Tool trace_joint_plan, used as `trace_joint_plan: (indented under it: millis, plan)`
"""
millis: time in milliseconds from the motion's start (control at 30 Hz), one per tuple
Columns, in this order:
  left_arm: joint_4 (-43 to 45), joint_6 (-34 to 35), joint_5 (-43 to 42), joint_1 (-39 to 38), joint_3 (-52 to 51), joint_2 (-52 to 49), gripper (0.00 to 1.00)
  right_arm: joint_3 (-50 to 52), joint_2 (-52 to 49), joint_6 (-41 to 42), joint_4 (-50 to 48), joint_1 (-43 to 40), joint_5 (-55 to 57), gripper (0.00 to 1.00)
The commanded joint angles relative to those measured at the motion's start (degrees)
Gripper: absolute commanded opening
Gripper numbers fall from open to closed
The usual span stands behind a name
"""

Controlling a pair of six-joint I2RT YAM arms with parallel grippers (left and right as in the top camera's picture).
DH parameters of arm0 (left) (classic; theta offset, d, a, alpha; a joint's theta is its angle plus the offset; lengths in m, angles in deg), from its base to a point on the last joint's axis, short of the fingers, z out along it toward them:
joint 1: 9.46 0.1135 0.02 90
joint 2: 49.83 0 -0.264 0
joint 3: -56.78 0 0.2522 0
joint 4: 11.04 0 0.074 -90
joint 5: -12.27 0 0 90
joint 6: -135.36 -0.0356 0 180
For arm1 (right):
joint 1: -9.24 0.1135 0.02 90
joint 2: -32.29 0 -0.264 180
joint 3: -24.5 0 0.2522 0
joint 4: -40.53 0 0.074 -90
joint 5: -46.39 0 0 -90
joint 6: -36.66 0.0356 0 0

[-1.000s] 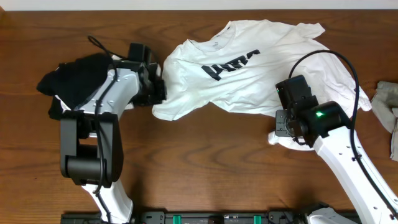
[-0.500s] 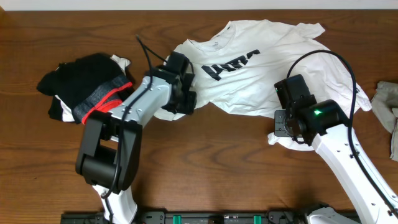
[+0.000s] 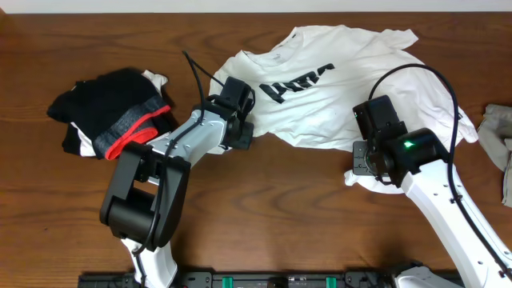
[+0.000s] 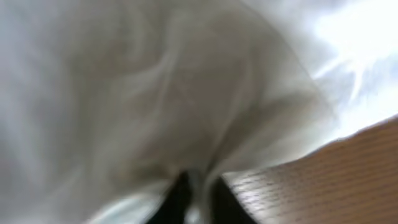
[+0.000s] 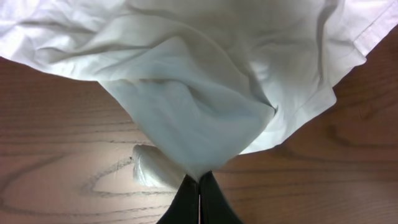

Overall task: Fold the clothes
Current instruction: 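Lift the shirt with both grippers and stretch it apart sideways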

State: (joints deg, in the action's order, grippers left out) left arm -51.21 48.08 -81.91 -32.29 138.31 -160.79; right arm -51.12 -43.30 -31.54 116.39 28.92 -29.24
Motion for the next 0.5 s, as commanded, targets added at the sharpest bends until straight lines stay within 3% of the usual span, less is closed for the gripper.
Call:
trace_joint_plan:
  millis: [0, 267, 467]
  plan:
    - [-1.95, -0.44, 5.20, 0.15, -0.44, 0.61, 0.06, -0.35, -0.15, -0.66, -0.04, -0.76, 0.59, 0.01]
    - [-19.06, 2.27, 7.91, 3.89, 9.64, 16.09, 0.06, -1.18, 1.77, -3.52, 0.55, -6.58, -1.38, 0.01]
    - [-22.84, 2.03, 7.89, 7.72, 13.60, 30.82, 0.06, -1.57, 4.81, -10.71, 0.48, -9.05, -2.60, 0.01]
